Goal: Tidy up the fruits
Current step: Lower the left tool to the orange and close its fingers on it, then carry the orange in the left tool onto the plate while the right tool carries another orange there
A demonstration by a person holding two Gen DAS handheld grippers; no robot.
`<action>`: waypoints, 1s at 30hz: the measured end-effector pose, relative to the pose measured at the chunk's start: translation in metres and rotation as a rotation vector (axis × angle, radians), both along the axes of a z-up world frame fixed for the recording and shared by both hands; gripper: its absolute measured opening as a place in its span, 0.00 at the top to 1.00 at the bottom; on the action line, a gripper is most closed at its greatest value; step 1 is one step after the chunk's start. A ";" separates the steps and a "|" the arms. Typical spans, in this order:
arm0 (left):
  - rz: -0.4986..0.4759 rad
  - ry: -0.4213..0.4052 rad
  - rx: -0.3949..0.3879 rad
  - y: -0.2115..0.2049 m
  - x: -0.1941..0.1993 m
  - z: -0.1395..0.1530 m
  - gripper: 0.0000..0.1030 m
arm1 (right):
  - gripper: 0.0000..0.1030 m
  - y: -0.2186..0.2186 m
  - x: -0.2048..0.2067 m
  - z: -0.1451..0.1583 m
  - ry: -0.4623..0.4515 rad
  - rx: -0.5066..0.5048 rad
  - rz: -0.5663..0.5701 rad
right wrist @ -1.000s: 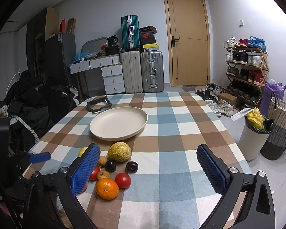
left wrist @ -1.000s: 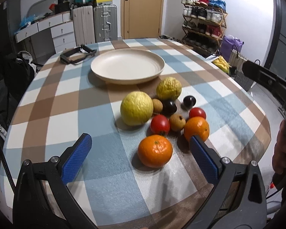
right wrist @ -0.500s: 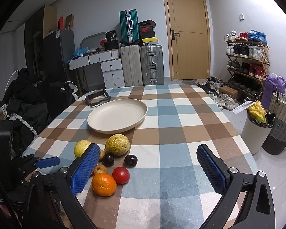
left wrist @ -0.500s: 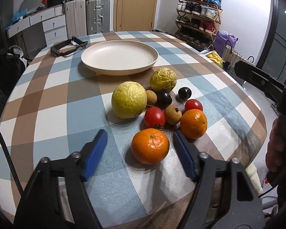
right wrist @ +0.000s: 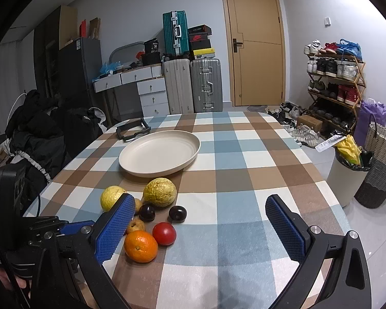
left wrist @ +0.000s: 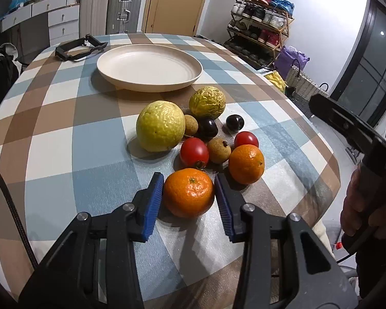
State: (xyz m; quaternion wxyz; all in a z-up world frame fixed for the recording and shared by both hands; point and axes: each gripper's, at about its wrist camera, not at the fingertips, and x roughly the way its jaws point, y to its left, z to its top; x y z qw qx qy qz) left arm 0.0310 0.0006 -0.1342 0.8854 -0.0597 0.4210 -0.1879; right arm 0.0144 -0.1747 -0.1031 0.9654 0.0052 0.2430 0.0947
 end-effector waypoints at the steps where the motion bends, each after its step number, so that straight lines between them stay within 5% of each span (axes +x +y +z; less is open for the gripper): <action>1: -0.002 -0.001 -0.003 0.001 0.000 0.001 0.63 | 0.00 0.001 -0.001 -0.001 0.001 -0.001 0.004; 16: 0.029 -0.036 -0.038 0.022 -0.009 0.013 0.64 | 0.00 0.016 -0.008 -0.031 0.159 0.091 0.148; 30: 0.068 -0.069 -0.056 0.043 -0.012 0.023 0.64 | 0.02 0.049 0.001 -0.054 0.216 0.071 0.207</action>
